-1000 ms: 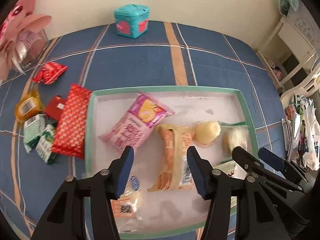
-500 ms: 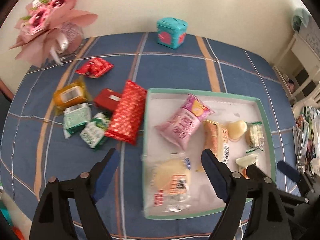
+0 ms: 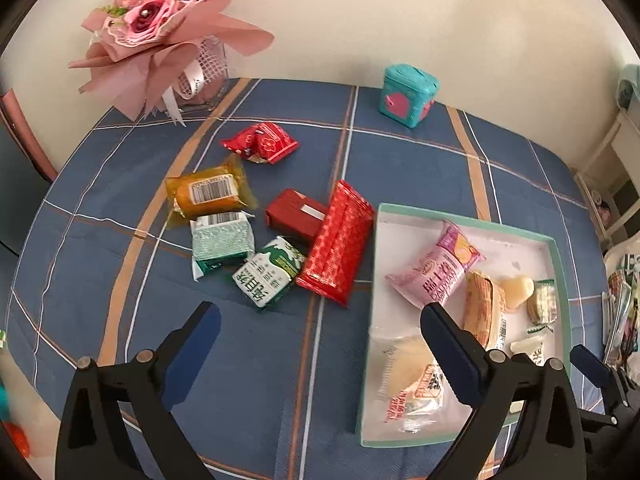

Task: Organize snacks
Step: 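Move both tools back toward the remaining snacks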

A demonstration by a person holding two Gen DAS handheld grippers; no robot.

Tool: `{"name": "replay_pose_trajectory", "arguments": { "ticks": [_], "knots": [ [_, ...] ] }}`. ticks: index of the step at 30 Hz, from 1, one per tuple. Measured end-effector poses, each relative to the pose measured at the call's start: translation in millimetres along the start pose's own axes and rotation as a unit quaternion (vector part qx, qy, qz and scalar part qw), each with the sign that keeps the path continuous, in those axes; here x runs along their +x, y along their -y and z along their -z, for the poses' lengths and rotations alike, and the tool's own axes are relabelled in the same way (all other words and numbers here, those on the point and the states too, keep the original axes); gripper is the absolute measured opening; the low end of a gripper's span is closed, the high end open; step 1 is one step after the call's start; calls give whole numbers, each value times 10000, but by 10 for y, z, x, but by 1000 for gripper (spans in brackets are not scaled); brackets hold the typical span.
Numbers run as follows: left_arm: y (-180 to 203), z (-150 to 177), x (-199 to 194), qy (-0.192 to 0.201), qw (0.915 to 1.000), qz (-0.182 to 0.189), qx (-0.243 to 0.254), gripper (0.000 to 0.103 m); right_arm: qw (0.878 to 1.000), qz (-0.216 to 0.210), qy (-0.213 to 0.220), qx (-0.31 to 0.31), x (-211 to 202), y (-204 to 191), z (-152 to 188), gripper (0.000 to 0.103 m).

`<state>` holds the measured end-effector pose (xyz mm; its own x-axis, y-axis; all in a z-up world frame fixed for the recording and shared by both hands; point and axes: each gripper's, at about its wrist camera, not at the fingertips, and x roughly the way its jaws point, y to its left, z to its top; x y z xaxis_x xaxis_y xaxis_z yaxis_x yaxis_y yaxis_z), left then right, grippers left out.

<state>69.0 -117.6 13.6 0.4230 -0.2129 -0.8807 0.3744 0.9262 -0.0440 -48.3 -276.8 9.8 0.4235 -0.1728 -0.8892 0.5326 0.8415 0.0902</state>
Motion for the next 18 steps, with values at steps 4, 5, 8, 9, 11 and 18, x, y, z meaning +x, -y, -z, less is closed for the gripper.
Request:
{"name": "replay_pose_trajectory", "arguments": {
  "ticks": [4,5,8,9,11,18],
  "knots": [
    [-81,-15,-2,61,9999,-18,-105,100,9998,-100,-29,-141,41,-166,0,103],
    [-102,-20,-3,74,9999,-16,-128,100,9998,-97,-46,-154,58,-197,2,103],
    [-150,-29,-26,218,9996,-40,-174,100,9997,-127,-89,-184,102,-277,9,103],
    [-164,-32,-32,248,9995,-60,-179,100,9997,-156,-100,-187,115,-305,9,103],
    [-200,-42,-39,292,9993,-100,-205,100,9994,-233,-137,-199,140,-354,14,103],
    [-419,-73,-10,250,9985,-261,-402,100,9990,-240,-237,-276,226,-556,34,103]
  ]
}}
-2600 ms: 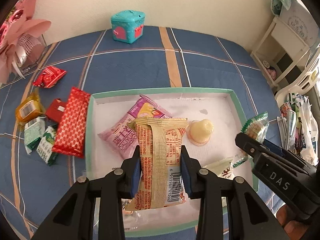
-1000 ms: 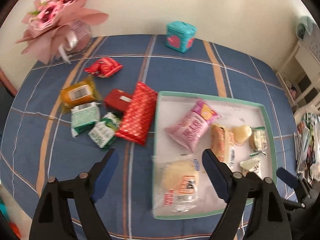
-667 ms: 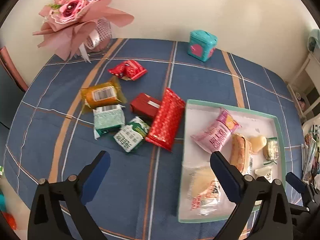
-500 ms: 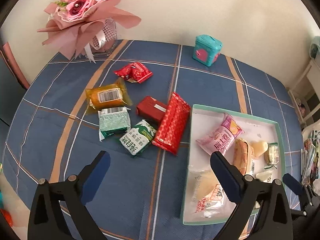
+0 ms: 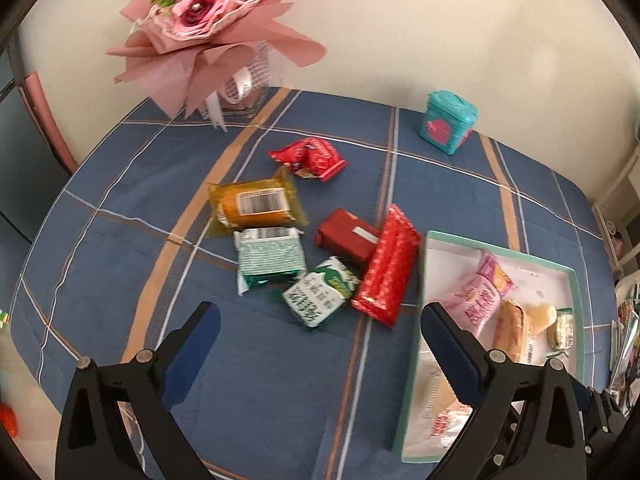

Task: Organize snacks
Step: 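Move both tools back toward the remaining snacks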

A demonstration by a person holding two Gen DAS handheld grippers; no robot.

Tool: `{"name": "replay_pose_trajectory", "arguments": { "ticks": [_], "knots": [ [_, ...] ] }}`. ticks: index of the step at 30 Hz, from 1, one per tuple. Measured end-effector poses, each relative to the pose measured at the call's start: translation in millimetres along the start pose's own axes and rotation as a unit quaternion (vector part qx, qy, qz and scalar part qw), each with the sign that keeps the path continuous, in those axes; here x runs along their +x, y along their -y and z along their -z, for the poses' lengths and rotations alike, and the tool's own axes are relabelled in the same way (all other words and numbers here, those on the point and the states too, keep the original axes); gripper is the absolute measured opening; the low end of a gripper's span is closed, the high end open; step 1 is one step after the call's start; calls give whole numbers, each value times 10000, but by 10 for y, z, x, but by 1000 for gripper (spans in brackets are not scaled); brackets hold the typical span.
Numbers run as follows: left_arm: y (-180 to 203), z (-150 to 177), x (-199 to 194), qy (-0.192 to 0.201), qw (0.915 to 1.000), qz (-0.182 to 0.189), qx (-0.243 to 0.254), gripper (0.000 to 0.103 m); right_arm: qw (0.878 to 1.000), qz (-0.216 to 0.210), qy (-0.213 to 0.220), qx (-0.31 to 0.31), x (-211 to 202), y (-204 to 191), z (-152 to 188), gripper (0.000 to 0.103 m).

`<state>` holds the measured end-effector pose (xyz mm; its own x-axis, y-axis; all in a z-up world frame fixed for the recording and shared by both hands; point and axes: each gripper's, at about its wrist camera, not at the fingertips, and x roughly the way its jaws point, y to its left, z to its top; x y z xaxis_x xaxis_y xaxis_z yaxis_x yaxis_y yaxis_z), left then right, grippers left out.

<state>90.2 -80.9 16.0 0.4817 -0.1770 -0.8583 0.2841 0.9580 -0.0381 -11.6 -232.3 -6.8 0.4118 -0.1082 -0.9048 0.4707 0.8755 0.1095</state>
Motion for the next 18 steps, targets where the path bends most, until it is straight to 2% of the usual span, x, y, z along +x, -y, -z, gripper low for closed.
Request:
{"name": "replay_pose_trajectory", "arguments": {
  "ticks": [18],
  "knots": [
    [-682,-71,18,-70,9977,-330,-585,100,9986,-115,-137,-494,200,-664,55,103]
  ]
}}
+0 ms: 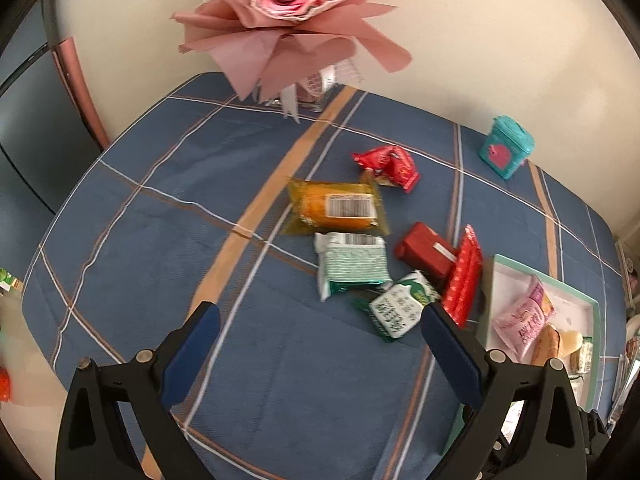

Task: Organize snacks
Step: 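Move both tools back toward the remaining snacks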

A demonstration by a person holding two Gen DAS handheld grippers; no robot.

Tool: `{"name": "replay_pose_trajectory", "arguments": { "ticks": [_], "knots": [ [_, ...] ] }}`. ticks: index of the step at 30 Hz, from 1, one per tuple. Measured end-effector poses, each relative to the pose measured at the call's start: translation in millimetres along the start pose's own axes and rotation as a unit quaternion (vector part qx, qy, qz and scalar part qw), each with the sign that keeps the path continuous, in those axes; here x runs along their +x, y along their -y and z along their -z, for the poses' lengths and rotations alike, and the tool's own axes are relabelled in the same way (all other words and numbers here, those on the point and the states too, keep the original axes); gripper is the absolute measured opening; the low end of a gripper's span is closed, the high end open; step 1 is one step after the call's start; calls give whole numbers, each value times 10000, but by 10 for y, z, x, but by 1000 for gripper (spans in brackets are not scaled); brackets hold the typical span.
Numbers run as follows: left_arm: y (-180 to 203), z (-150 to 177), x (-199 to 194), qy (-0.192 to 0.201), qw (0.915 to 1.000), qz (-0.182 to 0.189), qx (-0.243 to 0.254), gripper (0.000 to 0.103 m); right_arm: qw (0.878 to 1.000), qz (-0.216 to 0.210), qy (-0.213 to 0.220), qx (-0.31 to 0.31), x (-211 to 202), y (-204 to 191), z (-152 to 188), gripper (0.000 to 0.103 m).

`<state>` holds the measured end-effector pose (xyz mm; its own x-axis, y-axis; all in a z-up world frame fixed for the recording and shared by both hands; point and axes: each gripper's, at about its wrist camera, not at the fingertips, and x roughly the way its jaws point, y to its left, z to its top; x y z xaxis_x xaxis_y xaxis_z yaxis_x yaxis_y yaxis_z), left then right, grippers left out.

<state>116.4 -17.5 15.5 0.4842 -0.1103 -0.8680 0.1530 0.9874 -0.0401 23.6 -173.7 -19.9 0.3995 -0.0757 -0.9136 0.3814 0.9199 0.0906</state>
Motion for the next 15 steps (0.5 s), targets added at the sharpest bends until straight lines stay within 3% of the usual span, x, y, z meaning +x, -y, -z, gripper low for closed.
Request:
{"name": "replay_pose_trajectory", "arguments": {
  "ticks": [15],
  "knots": [
    [-394,-63,54,-51,9992,-109,-374,100,9993,-95,-24,-363,126,-351,-18,103]
  ]
}}
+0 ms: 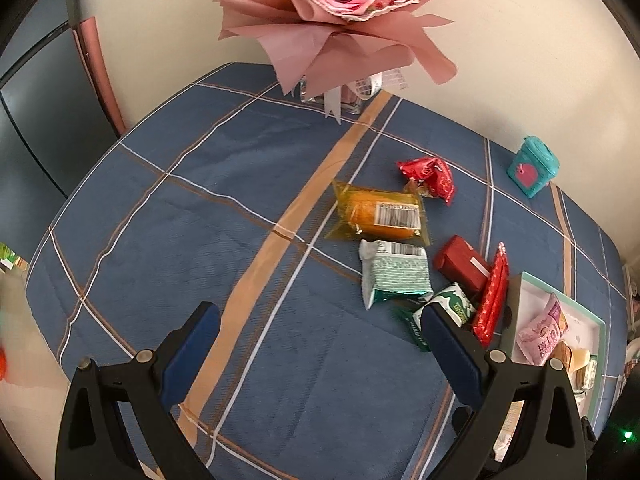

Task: Organize snacks
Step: 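Move both tools back toward the remaining snacks, then grasp the green-white biscuit pack with the left gripper while the right grasps the long red pack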

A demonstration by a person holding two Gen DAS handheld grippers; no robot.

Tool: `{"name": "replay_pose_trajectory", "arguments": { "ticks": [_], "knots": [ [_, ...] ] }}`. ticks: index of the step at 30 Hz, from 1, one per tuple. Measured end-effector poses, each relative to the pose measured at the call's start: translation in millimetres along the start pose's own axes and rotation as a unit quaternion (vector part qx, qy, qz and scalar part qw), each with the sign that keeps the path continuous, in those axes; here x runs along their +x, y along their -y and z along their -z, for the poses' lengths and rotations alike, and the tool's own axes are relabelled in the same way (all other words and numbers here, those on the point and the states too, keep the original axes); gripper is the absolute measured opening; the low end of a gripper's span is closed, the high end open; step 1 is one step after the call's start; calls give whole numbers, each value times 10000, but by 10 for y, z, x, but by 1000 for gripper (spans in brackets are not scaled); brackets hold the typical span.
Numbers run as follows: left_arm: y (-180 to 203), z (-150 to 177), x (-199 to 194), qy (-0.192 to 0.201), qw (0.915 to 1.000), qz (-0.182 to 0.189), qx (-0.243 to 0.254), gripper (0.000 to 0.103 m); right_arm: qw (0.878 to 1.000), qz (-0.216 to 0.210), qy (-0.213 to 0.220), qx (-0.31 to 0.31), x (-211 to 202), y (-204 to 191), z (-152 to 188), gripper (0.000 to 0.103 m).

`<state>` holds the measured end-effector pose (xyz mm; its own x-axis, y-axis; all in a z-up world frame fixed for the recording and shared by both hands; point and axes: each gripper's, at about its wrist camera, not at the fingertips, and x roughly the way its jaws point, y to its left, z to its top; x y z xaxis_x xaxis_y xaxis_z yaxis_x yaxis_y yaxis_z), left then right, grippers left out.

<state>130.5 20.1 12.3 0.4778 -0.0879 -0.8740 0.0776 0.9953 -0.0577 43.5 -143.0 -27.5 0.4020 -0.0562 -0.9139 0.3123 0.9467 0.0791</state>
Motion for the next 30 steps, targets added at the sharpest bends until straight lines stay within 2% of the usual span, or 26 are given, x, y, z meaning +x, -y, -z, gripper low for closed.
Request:
{"name": "replay_pose_trajectory", "arguments": {
  "ticks": [5,15,24,30],
  "knots": [
    [-18,-44,92,-87,10000,4,-31,100,9999,-85,97,100,-10,54,-127,103],
    [54,-210,164,17,9999,121,26,100,9980,-334,422,316,-20,111,-386,103],
    [90,-327,351,-74,9996,264,-79,100,9981,-308,219,488,195,175,-489,103],
    [148,-329,501,-359,9985,386,-114,100,9973,-372,181,604,292,195,-559,103]
  ]
}}
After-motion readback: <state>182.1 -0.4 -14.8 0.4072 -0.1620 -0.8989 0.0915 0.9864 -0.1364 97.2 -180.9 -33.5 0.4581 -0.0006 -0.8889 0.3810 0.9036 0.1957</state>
